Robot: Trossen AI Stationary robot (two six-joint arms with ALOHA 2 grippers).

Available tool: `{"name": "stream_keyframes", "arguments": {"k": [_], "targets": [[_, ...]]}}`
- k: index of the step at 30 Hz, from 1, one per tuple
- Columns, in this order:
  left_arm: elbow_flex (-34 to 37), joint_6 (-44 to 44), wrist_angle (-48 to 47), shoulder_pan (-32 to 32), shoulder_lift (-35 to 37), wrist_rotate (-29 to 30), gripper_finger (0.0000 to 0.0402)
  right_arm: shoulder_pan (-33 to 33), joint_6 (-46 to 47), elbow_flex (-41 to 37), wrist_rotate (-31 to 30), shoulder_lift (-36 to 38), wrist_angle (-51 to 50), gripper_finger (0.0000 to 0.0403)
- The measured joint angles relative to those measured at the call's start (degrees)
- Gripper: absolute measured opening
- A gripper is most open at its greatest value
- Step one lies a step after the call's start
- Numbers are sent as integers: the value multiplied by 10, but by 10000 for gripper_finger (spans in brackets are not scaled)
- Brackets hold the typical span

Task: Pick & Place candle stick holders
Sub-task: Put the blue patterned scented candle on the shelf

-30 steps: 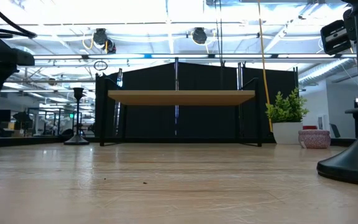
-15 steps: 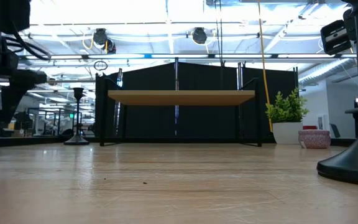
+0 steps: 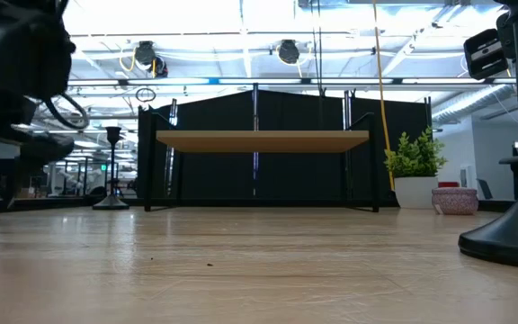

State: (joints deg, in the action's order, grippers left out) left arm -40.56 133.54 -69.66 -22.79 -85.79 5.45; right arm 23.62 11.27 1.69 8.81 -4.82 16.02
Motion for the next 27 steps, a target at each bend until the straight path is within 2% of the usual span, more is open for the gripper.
{"name": "stream_keyframes", "arguments": {"k": [7,18,27], "targets": [[0,1,8,13,-30,0,390,0,0,0,0,0,0,151],[20,-16,67,49,-30,34,390,0,0,0,0,0,0,151],[21,-67,100,72,-30,43,390,0,0,0,0,0,0,151]]}}
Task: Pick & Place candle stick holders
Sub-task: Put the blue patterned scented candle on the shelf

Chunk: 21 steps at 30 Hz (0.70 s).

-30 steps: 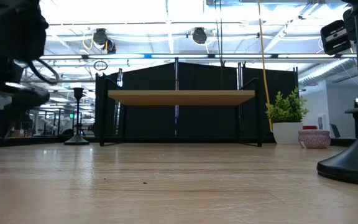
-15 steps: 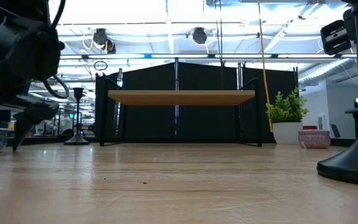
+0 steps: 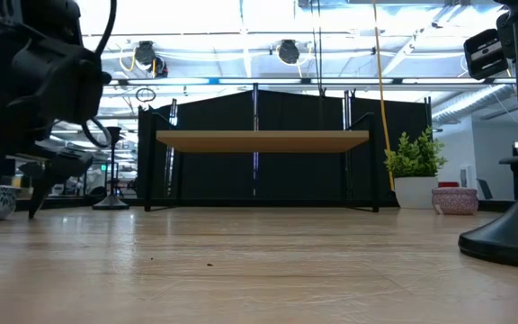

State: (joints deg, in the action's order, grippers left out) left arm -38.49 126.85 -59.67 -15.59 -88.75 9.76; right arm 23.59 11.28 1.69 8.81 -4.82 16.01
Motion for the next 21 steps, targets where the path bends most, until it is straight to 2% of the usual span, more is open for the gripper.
{"name": "stream_keyframes", "arguments": {"k": [14,21], "targets": [[-6,-48,4,6,0,-61,390,0,0,0,0,0,0,151],[-6,-49,7,5,1,-65,384,0,0,0,0,0,0,151]]}}
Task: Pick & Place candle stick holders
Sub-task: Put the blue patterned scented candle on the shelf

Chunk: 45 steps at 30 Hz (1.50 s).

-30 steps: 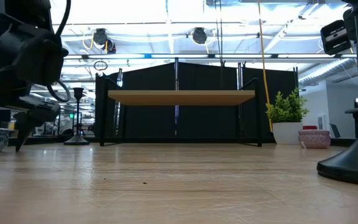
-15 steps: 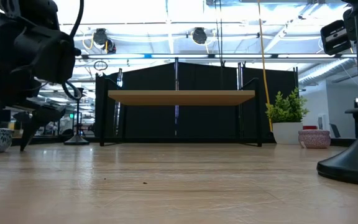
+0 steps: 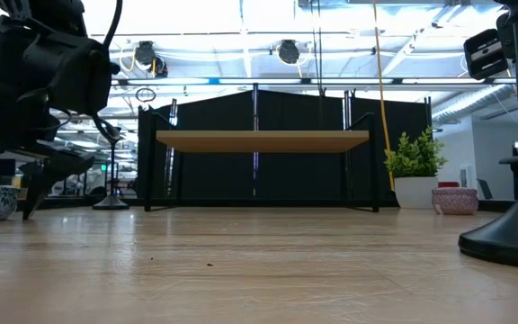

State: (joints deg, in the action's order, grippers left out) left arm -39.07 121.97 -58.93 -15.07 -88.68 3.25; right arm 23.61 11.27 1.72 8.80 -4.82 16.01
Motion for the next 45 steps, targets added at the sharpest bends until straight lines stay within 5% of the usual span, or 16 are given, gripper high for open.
{"name": "stream_keyframes", "arguments": {"k": [10,45], "targets": [[1,1,16,0,0,16,310,0,0,0,0,0,0,151],[-16,-6,84,0,26,43,312,0,0,0,0,0,0,151]]}}
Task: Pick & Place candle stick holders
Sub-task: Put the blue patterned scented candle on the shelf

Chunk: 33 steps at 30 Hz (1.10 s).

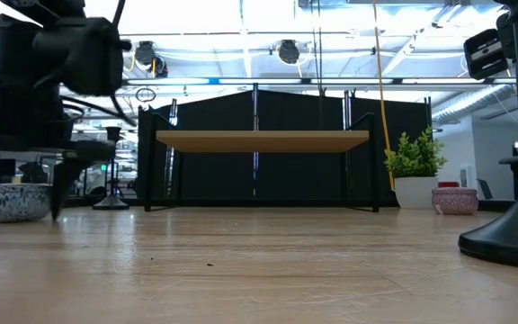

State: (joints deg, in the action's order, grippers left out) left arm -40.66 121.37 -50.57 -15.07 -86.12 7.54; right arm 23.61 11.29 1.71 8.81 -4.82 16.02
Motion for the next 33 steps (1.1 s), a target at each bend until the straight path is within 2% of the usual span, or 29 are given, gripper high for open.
{"name": "stream_keyframes", "arguments": {"k": [11,17,19,22,27,33], "targets": [[0,-28,43,0,6,28,242,0,0,0,0,0,0,151],[0,-55,44,0,7,42,230,0,0,0,0,0,0,151],[0,-70,47,0,19,25,229,0,0,0,0,0,0,151],[-1,-135,73,-5,40,-11,229,0,0,0,0,0,0,151],[-15,-264,143,-45,83,-11,229,0,0,0,0,0,0,151],[-79,-325,88,-93,86,-33,229,0,0,0,0,0,0,151]]}}
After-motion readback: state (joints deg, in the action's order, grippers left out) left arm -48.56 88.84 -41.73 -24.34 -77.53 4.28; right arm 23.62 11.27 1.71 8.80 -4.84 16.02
